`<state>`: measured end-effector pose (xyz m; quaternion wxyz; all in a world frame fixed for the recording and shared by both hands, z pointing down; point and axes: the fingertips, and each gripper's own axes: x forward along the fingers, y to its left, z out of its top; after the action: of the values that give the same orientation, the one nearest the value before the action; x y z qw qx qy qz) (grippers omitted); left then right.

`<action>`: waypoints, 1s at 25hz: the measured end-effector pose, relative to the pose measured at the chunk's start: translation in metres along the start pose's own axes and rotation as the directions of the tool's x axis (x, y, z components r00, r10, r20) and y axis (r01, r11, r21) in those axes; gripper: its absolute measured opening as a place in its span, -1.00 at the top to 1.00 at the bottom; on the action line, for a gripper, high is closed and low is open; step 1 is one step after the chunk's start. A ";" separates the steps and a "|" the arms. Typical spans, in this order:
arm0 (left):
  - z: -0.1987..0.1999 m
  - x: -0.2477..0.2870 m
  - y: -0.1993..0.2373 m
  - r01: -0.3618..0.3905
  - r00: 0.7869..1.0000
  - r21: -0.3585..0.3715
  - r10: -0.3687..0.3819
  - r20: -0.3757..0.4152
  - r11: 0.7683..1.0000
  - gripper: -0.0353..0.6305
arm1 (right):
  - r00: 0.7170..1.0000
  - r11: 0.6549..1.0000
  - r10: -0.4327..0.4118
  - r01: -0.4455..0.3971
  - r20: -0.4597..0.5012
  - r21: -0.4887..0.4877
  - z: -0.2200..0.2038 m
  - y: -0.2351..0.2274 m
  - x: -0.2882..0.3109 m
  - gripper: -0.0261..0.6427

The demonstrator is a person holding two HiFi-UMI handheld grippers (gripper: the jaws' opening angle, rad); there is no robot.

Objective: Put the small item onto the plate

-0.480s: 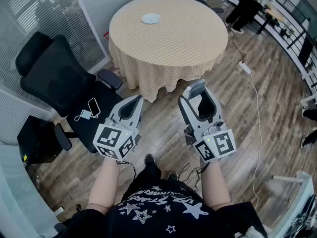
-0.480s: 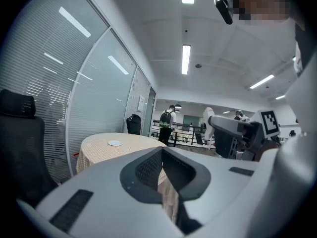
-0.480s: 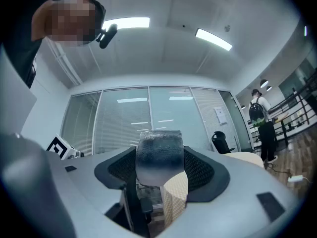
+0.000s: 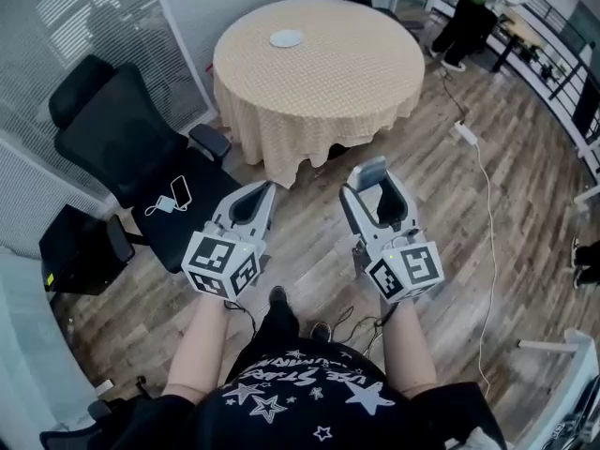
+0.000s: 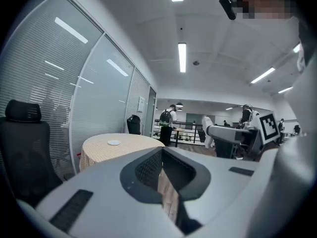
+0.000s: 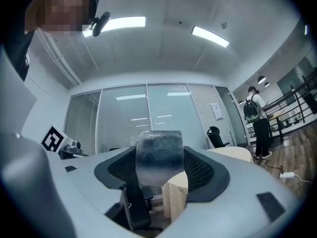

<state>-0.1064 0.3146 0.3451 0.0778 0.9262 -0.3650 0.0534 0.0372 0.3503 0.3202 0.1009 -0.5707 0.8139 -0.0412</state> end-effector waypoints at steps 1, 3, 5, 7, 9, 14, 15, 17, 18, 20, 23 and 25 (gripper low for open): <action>-0.001 -0.001 -0.004 0.000 1.000 -0.001 0.000 -0.001 1.000 0.88 | 1.000 1.000 0.002 -0.002 0.001 -0.003 0.001 0.000 -0.004 0.04; -0.003 -0.002 -0.013 0.006 1.000 -0.005 -0.006 -0.008 1.000 0.88 | 1.000 1.000 0.005 -0.005 0.001 -0.008 0.003 -0.001 -0.010 0.04; -0.006 -0.002 -0.020 0.016 1.000 -0.008 -0.016 -0.018 1.000 0.88 | 1.000 1.000 0.007 -0.007 0.001 -0.012 0.004 -0.002 -0.013 0.04; -0.009 -0.002 -0.023 0.023 1.000 -0.008 -0.023 -0.021 1.000 0.88 | 1.000 1.000 0.008 -0.008 0.008 -0.006 0.005 -0.002 -0.014 0.04; -0.008 -0.002 -0.021 0.028 0.999 -0.007 -0.028 -0.018 1.000 0.88 | 1.000 1.000 0.019 -0.020 0.022 0.020 0.007 0.002 -0.012 0.04; 0.001 -0.002 -0.002 0.052 0.999 -0.004 -0.052 -0.007 0.999 0.88 | 0.999 0.999 0.022 -0.024 0.035 0.046 0.014 0.014 0.007 0.04; 0.003 -0.001 0.003 0.057 0.998 -0.004 -0.057 -0.004 0.998 0.88 | 0.999 0.999 0.019 -0.021 0.039 0.047 0.016 0.015 0.013 0.04; 0.008 0.002 0.015 0.069 0.998 -0.002 -0.069 0.003 0.998 0.88 | 0.999 0.999 0.010 -0.012 0.040 0.044 0.017 0.017 0.024 0.04; 0.010 0.004 0.021 0.075 0.997 0.000 -0.075 0.007 0.997 0.88 | 0.999 0.999 0.007 -0.008 0.040 0.038 0.018 0.019 0.030 0.04; 0.015 0.007 0.034 0.088 0.996 0.009 -0.088 0.013 0.996 0.88 | 0.999 1.000 0.000 -0.001 0.041 0.026 0.017 0.023 0.044 0.04; 0.020 0.011 0.055 0.112 0.993 0.012 -0.112 0.020 0.994 0.88 | 0.999 0.999 -0.020 0.019 0.037 0.026 0.014 0.029 0.065 0.04; 0.019 0.012 0.065 0.135 0.991 0.004 -0.135 0.020 0.991 0.88 | 0.999 0.998 -0.033 0.030 0.042 0.055 0.013 0.033 0.077 0.04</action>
<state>-0.1412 0.2556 0.3350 0.0763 0.9494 -0.3022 0.0394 -0.0152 0.2905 0.2922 0.1331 -0.5812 0.8011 -0.0525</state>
